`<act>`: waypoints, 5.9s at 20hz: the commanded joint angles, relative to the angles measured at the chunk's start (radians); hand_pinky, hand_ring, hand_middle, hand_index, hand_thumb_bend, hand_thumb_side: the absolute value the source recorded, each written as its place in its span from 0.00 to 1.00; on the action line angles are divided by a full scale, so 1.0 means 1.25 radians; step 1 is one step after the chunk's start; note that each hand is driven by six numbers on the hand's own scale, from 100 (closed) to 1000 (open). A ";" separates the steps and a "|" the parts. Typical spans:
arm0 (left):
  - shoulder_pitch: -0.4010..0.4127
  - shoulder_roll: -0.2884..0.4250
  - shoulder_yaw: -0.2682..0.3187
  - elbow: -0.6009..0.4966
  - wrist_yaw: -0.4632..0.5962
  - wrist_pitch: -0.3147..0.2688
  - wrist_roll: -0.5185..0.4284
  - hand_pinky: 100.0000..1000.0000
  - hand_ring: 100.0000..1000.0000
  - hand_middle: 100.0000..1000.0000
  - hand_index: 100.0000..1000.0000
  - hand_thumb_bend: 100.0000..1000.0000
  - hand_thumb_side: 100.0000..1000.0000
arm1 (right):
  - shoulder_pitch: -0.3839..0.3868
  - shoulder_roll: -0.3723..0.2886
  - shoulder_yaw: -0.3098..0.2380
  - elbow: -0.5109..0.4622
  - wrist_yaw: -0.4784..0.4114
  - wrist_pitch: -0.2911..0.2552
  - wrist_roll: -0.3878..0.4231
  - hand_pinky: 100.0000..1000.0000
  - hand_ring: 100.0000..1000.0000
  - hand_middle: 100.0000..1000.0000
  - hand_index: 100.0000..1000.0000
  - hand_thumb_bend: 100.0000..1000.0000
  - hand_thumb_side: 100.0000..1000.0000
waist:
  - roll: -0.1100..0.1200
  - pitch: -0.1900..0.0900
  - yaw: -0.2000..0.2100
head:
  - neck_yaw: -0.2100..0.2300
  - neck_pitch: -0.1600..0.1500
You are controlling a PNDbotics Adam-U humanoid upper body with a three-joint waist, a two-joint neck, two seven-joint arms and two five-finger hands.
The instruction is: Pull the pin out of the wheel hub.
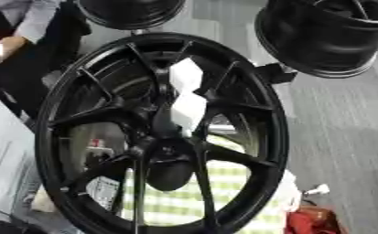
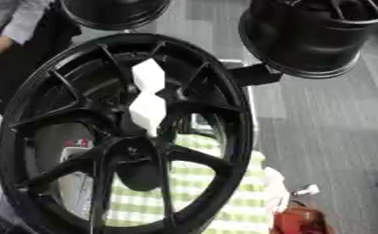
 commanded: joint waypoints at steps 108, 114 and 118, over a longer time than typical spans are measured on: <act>-0.044 0.009 -0.028 0.013 0.030 0.019 -0.047 0.80 0.71 0.63 0.73 0.16 0.67 | -0.623 0.179 0.643 0.238 0.168 -0.217 0.985 0.94 0.94 0.86 0.87 0.08 0.45 | -0.053 0.008 0.055 | -0.091 0.004; -0.049 0.009 -0.028 0.012 0.031 0.019 -0.048 0.80 0.71 0.63 0.73 0.16 0.67 | -0.595 0.154 0.640 0.205 0.169 -0.207 0.990 0.94 0.93 0.85 0.86 0.10 0.38 | -0.057 0.016 0.061 | -0.094 0.004; -0.050 0.007 -0.027 0.012 0.032 0.019 -0.047 0.81 0.71 0.63 0.73 0.15 0.68 | -0.589 0.154 0.638 0.205 0.170 -0.200 0.987 0.94 0.93 0.85 0.86 0.11 0.35 | -0.059 0.020 0.064 | -0.097 0.004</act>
